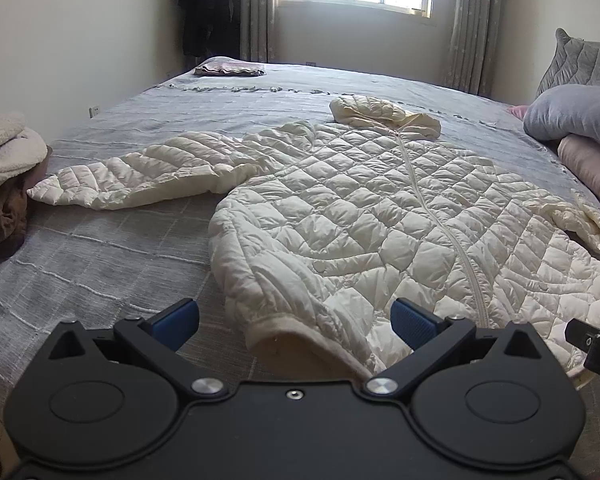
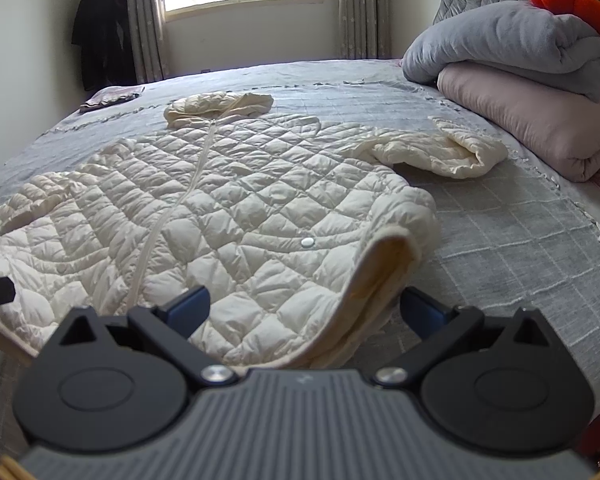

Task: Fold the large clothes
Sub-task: 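Grasp the jacket hem with both grippers and lift it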

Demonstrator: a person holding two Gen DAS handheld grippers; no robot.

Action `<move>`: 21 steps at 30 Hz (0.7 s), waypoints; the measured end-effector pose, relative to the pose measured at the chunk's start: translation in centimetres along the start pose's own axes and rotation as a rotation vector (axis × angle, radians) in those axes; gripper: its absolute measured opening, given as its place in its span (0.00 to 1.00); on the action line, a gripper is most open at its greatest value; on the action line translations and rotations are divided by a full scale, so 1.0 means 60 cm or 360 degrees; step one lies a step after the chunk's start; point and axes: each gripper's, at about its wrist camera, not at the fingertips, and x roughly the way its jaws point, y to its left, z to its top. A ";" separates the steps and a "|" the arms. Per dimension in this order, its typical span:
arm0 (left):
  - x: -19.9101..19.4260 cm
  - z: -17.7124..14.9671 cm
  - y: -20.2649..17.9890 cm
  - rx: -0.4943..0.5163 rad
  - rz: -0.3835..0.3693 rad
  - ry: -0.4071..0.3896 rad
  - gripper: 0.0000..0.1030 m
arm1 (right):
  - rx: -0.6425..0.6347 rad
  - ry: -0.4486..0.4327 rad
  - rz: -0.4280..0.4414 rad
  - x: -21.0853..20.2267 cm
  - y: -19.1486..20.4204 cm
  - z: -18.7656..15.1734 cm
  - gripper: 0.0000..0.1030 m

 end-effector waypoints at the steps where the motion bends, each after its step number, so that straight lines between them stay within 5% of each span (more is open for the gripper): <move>1: 0.000 0.000 0.000 0.0004 0.0005 0.0000 1.00 | 0.0002 -0.0010 -0.0001 -0.002 -0.003 0.002 1.00; 6: -0.001 0.000 0.006 0.0032 0.0024 -0.0009 1.00 | -0.0001 -0.0084 -0.0038 -0.015 -0.015 0.016 1.00; 14: -0.019 0.021 0.063 0.0088 -0.0115 -0.0087 1.00 | 0.0003 -0.0208 -0.0135 -0.026 -0.063 0.041 1.00; 17: -0.024 0.038 0.099 0.0030 -0.0139 -0.0103 1.00 | 0.0103 -0.0132 -0.0061 -0.022 -0.100 0.055 1.00; 21: -0.010 0.055 0.156 -0.0202 -0.0403 -0.0051 1.00 | 0.0338 -0.0075 0.0149 -0.025 -0.159 0.070 1.00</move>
